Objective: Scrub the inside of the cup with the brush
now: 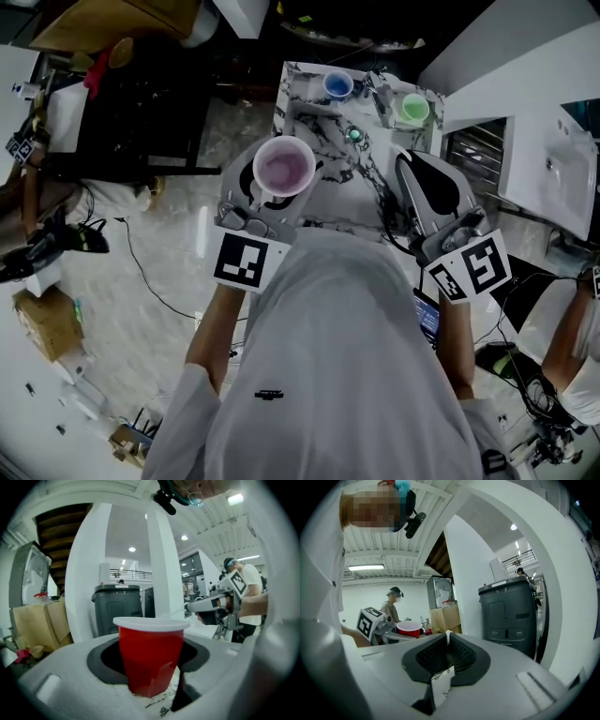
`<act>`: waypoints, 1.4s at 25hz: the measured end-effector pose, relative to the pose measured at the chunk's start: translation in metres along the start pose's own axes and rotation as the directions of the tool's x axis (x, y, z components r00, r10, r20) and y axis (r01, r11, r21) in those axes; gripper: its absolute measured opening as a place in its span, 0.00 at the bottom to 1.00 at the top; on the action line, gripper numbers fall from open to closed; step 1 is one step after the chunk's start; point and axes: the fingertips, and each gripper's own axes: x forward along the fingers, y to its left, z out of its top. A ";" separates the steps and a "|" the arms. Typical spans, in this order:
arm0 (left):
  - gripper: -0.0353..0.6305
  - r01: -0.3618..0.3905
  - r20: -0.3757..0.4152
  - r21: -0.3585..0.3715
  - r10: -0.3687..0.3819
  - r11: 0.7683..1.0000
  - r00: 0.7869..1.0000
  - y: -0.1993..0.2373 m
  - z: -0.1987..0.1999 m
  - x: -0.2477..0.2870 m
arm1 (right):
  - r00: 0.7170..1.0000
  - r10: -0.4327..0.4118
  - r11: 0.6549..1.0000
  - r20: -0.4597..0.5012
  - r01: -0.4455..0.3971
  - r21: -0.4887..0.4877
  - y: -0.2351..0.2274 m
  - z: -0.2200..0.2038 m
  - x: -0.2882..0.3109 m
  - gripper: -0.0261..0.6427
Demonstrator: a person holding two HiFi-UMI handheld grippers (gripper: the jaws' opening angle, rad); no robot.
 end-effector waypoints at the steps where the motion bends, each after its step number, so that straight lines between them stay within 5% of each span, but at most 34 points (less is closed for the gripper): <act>1: 0.46 -0.041 0.008 -0.016 0.041 0.999 0.999 0.004 0.000 -0.001 | 1.000 -0.028 1.000 0.006 0.028 -0.013 -0.003 -0.001 0.000 0.08; 5: 0.46 -0.089 0.040 -0.117 0.094 0.989 0.995 0.007 0.004 -0.003 | 0.993 -0.117 0.993 0.017 0.118 -0.022 -0.017 -0.009 -0.004 0.08; 14: 0.46 -0.077 0.044 -0.180 0.086 0.981 0.995 0.002 -0.001 0.001 | 0.972 -0.235 0.972 -0.018 0.234 -0.028 -0.036 -0.034 -0.010 0.08; 35: 0.46 -0.081 -0.006 -0.196 0.081 0.977 0.997 -0.008 -0.017 0.003 | 0.959 -0.278 0.961 -0.050 0.277 -0.023 -0.038 -0.050 -0.014 0.08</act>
